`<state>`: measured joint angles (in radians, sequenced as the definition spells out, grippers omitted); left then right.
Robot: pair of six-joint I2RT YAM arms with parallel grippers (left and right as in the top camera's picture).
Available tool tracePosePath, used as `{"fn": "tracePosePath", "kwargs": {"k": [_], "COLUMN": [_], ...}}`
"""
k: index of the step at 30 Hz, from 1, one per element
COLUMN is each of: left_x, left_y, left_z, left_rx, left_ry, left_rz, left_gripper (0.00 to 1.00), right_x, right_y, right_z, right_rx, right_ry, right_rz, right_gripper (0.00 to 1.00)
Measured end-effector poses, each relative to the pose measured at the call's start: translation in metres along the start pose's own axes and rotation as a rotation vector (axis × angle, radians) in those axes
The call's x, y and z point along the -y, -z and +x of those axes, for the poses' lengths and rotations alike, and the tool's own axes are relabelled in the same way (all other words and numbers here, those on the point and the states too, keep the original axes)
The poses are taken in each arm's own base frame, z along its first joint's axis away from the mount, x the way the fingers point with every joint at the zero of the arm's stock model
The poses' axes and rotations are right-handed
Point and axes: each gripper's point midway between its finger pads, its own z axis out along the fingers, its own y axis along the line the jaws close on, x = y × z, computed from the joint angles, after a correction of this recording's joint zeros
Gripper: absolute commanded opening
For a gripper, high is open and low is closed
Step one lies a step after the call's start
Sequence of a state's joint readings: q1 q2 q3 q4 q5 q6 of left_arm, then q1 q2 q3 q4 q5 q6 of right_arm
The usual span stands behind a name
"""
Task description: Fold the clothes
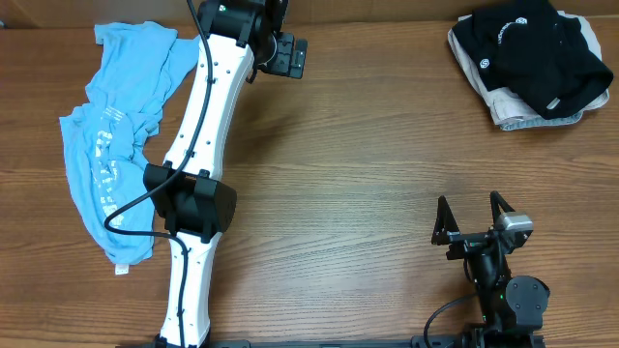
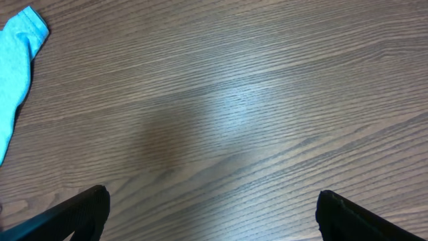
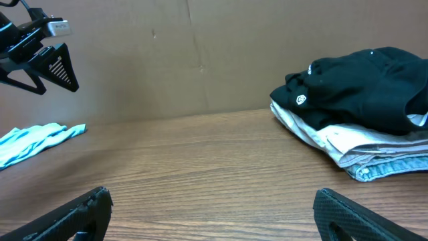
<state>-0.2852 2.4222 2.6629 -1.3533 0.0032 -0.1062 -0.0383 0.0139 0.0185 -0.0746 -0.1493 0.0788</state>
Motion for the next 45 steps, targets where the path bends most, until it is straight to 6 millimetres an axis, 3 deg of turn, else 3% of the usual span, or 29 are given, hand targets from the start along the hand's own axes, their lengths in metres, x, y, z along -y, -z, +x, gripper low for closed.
{"fn": "tracePosePath", "kwargs": {"k": [17,25,28,30,34,40,45], "left_x": [0.0,-0.008,-0.009,-0.007,0.003,-0.002,-0.01], "left_y": [0.0,0.009,0.035,0.062,0.141,0.245,0.287], "left_z": [0.001,0.022,0.029,0.026,0.024,0.053,0.063], "left_rx": [-0.003,-0.087,-0.095,-0.055,0.075,0.205,0.294], "left_ry": [0.0,0.01,0.01,0.009,-0.009,-0.019,-0.008], "left_rz": [0.0,-0.014,-0.015,-0.01,0.013,-0.006,-0.025], "left_gripper": [1.0,1.0,1.0,1.0,1.0,1.0,1.0], "right_x": [0.0,0.0,0.0,0.0,0.0,0.0,0.0], "right_y": [0.0,0.0,0.0,0.0,0.0,0.0,0.0], "right_z": [0.0,0.0,0.0,0.0,0.0,0.0,0.0], "right_rx": [0.0,0.0,0.0,0.0,0.0,0.0,0.0], "right_ry": [0.0,0.0,0.001,0.001,0.001,0.001,0.001], "right_rz": [0.0,0.0,0.0,0.0,0.0,0.0,0.0], "right_gripper": [1.0,1.0,1.0,1.0,1.0,1.0,1.0]}}
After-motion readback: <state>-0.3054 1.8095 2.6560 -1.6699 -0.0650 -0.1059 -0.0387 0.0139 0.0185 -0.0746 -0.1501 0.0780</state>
